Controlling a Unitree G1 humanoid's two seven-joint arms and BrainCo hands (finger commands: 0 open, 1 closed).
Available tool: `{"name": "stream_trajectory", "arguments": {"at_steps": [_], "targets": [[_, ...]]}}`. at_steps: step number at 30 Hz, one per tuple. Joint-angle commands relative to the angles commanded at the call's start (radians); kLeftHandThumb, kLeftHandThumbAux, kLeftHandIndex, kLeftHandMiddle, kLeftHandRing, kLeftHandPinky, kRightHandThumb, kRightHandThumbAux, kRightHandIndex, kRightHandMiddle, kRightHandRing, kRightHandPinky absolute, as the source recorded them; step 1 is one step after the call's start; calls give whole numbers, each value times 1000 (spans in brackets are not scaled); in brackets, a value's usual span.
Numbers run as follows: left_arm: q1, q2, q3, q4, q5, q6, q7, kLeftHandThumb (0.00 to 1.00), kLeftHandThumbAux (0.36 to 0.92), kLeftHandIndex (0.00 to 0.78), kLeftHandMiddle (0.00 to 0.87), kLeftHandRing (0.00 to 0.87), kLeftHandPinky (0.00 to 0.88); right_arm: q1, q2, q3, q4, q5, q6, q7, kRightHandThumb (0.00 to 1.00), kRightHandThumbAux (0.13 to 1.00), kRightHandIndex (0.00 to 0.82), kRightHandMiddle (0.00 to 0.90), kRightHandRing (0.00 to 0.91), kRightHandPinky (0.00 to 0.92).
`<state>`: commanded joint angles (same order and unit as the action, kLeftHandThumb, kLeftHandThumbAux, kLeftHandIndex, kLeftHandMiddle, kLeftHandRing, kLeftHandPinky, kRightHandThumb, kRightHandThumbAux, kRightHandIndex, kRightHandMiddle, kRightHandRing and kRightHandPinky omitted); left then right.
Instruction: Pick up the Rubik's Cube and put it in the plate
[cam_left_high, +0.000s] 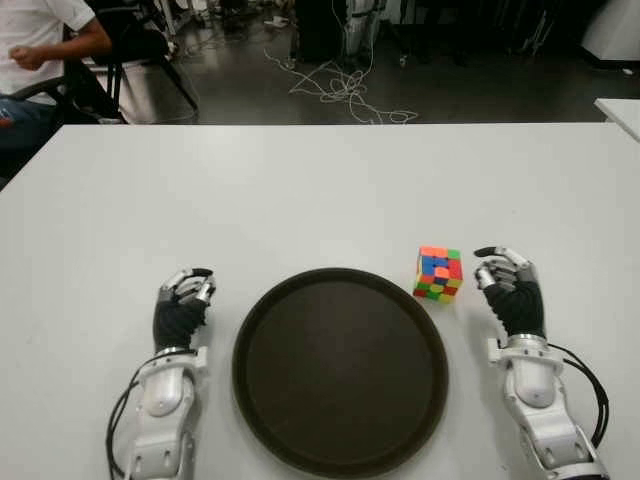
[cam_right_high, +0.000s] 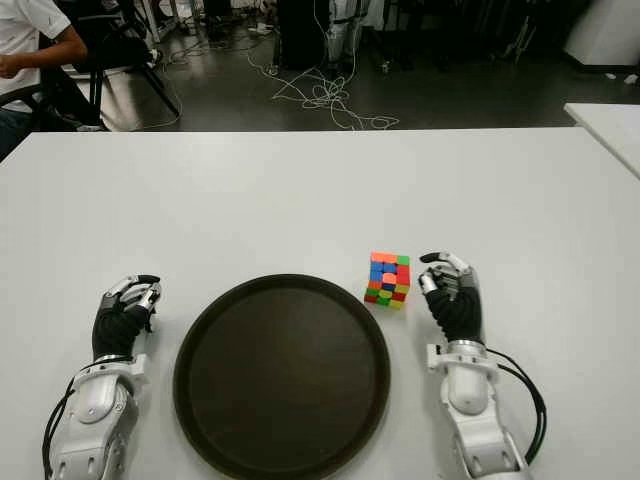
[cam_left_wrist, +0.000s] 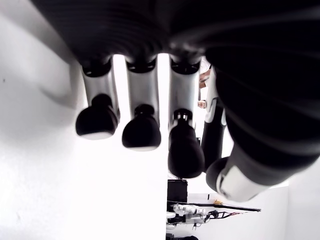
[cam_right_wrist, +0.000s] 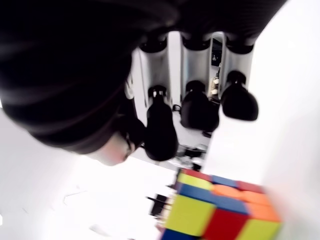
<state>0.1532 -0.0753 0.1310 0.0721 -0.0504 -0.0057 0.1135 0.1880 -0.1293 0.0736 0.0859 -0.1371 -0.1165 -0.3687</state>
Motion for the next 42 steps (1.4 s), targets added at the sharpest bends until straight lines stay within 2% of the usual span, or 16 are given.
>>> {"name": "stream_trajectory", "arguments": {"at_steps": [4, 8, 11, 12, 13, 14, 17, 20, 32, 42], "targets": [[0, 2, -1, 4, 1, -8, -1, 711, 705, 444, 792, 822, 823, -12, -7, 2, -4, -64, 26, -18, 681, 731, 431, 678, 698, 699], [-1, 2, -5, 7, 4, -11, -1, 711, 705, 444, 793, 822, 823, -28, -21, 4, 5, -119, 34, -29, 679, 734, 422, 523, 517, 500], [-1, 3, -6, 5, 10, -4, 5, 711, 705, 444, 794, 823, 826, -40, -40, 2, 10, -136, 11, -9, 671, 739, 410, 410, 407, 402], [-2, 3, -6, 5, 10, -2, 6, 711, 705, 444, 794, 824, 826, -41, -44, 2, 11, -139, 6, -3, 568, 753, 381, 391, 388, 387], [-1, 2, -6, 4, 10, -1, 7, 711, 705, 444, 795, 824, 827, -42, -48, 2, 13, -141, -1, 3, 389, 781, 338, 362, 361, 364], [-1, 1, -6, 4, 10, 0, 7, 711, 705, 444, 795, 825, 827, -43, -50, 1, 14, -143, -6, 8, 271, 800, 302, 335, 336, 345], [-1, -2, -5, 2, 7, 2, 8, 710, 705, 444, 795, 825, 826, -48, -62, -2, 21, -143, -25, 31, 125, 825, 247, 291, 295, 316], [-1, -3, -3, 1, 3, 5, 8, 710, 705, 444, 795, 824, 825, -51, -69, -8, 30, -142, -43, 48, 61, 847, 207, 258, 267, 296], [5, -2, -8, -7, 5, 6, 2, 710, 705, 444, 797, 827, 829, -51, -94, -20, 16, -179, -105, 100, 1, 898, 126, 158, 154, 183], [6, -4, -10, 2, 8, -19, 5, 709, 706, 444, 796, 823, 824, -38, -88, -40, -17, -200, -109, 125, 0, 907, 102, 131, 130, 170]]}}
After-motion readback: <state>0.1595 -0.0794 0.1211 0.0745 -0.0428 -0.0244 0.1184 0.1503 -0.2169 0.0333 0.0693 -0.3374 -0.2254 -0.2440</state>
